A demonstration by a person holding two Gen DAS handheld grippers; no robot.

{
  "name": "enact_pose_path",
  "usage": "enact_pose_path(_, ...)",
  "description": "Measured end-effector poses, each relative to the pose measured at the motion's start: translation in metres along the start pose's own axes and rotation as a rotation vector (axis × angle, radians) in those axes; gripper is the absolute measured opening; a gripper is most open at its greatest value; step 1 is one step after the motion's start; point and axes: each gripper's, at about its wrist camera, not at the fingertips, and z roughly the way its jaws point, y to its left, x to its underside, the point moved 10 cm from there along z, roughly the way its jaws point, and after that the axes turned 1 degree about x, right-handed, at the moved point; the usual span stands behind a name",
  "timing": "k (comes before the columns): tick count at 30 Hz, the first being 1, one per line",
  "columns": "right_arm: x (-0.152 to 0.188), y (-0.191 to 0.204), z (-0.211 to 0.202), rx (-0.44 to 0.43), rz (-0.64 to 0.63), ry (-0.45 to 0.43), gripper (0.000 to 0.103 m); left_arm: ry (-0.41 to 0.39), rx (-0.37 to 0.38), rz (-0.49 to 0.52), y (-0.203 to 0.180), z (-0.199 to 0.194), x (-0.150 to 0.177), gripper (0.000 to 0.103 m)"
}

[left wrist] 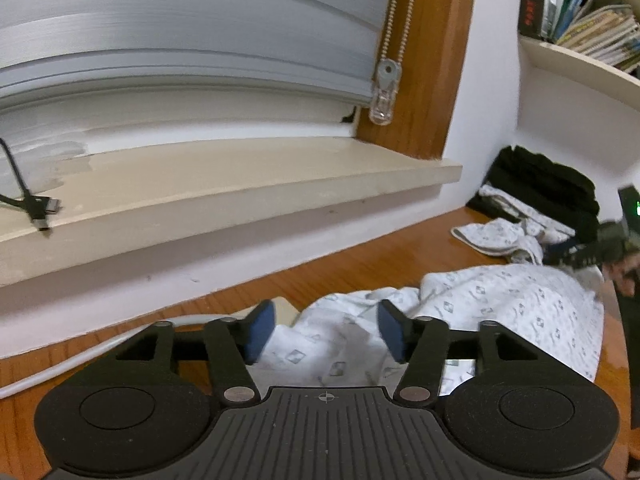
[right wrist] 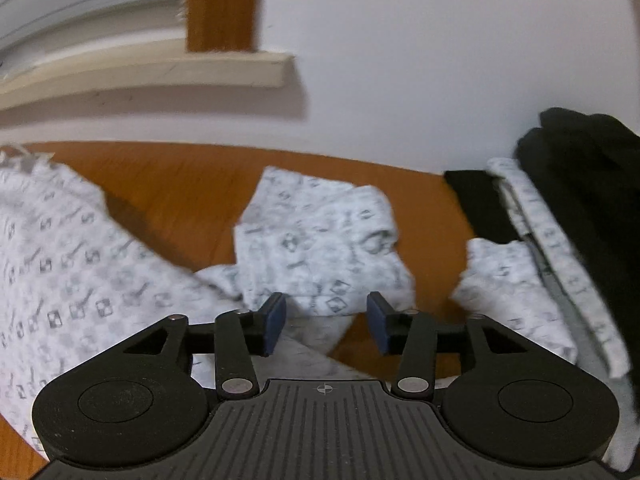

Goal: Fold clothes

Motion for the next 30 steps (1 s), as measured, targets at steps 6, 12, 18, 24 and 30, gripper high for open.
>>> enact_pose_path(6,0.019,-0.007,-0.010,-0.051,0.131,-0.105,0.048,-0.051,0.022,-0.076,0.020,-0.024,0.000,0.079)
enact_pose_path(12,0.022,-0.012,0.002,-0.103,0.194,-0.115,0.056,0.010,0.013,-0.111,0.033,-0.013,0.017,0.078)
enact_pose_path(18,0.023,-0.012,0.006,-0.126,0.212,-0.112,0.067,0.073,0.003,-0.135,0.035,0.005,0.022,0.078)
enact_pose_path(24,0.023,-0.010,0.008,-0.128,0.208,-0.106,0.073,0.179,-0.028,-0.095,0.032,0.021,0.032,0.059)
enact_pose_path(30,0.024,-0.019,0.007,-0.132,0.265,-0.121,0.074,0.147,-0.077,-0.039,0.013,0.016,0.028,0.003)
